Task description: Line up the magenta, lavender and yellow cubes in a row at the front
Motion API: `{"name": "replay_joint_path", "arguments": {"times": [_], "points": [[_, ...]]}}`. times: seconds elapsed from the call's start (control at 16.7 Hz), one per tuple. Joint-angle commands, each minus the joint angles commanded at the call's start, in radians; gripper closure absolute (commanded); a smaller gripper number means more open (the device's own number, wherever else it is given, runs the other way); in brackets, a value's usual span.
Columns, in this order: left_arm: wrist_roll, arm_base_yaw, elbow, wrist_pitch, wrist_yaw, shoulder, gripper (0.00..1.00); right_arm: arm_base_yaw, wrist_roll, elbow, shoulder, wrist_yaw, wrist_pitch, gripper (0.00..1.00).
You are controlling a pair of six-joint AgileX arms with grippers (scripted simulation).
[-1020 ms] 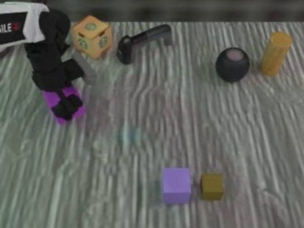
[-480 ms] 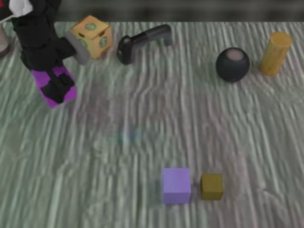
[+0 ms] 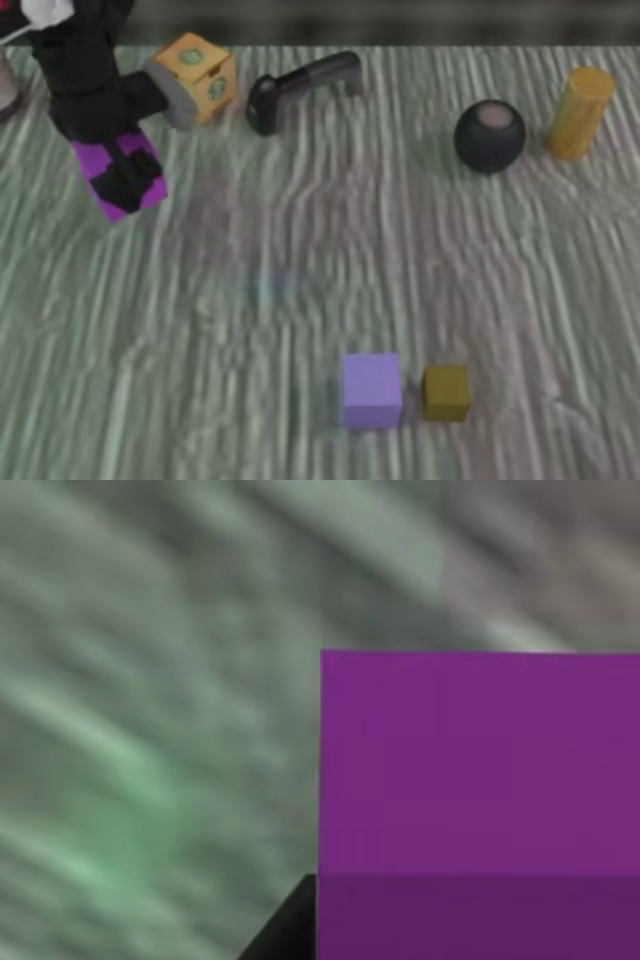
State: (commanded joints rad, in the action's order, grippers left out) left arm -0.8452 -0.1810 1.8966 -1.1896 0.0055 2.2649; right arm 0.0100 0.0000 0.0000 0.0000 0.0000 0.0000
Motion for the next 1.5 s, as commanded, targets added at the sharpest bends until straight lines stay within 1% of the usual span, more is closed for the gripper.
{"name": "replay_joint_path", "arguments": {"times": [0.18, 0.54, 0.72, 0.84, 1.2, 1.5], "points": [[-0.009, -0.092, -0.128, 0.035, -0.003, -0.106, 1.0, 0.0, 0.0, 0.0, 0.0, 0.0, 0.0, 0.0], [-0.039, -0.353, -0.538, 0.117, -0.003, -0.385, 1.0, 0.0, 0.0, 0.0, 0.0, 0.0, 0.0, 0.0], [-0.052, -0.452, -0.661, 0.151, -0.004, -0.493, 1.0, 0.0, 0.0, 0.0, 0.0, 0.0, 0.0, 0.0], [-0.056, -0.479, -0.69, 0.161, -0.004, -0.522, 1.0, 0.0, 0.0, 0.0, 0.0, 0.0, 0.0, 0.0], [-0.056, -0.476, -0.698, 0.176, -0.006, -0.511, 1.0, 0.0, 0.0, 0.0, 0.0, 0.0, 0.0, 0.0], [-0.051, -0.482, -0.79, 0.345, -0.006, -0.439, 1.0, 0.0, 0.0, 0.0, 0.0, 0.0, 0.0, 0.0]]}}
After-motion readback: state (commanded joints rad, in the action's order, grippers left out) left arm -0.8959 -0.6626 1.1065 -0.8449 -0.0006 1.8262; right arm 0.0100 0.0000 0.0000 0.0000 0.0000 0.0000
